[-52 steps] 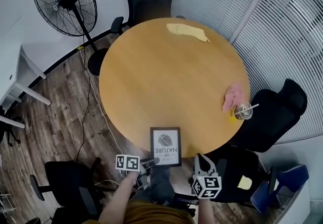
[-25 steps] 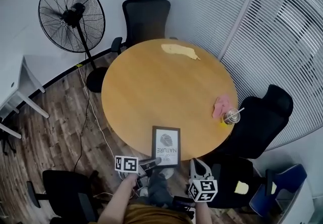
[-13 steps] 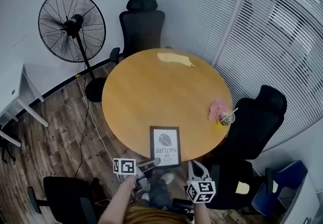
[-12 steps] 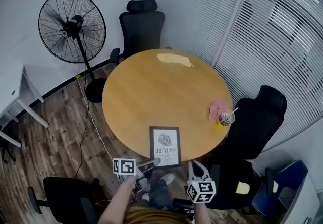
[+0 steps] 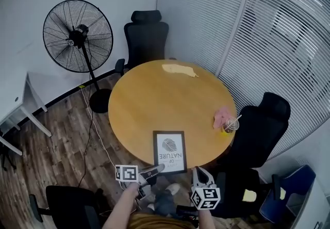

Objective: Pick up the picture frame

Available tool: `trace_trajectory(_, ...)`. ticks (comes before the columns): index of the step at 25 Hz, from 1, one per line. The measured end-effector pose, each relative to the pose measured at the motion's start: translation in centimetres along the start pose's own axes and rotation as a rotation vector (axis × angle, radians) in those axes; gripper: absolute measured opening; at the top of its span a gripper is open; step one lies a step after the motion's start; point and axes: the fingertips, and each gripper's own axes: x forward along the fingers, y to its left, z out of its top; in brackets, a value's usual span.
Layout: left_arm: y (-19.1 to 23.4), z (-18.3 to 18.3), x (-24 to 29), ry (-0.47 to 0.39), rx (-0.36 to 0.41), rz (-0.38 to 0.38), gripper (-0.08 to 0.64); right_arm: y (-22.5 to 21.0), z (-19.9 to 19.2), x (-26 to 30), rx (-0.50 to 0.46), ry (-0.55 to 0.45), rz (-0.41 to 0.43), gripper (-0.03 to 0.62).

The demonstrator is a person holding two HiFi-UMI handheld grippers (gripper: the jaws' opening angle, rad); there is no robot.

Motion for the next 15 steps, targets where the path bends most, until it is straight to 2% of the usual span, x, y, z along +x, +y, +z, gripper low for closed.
trace_trajectory(13, -3.4, 0.3, -1.0, -0.029, 0.033, -0.067, 0.060, 0.6, 1.2, -1.1, -0.038, -0.051, -0.014, 0.012)
trace_trajectory(15, -3.3, 0.2, -1.3, -0.032, 0.036, -0.053, 0.060, 0.7, 1.3, -1.1, -0.042, -0.053, -0.013, 0.012)
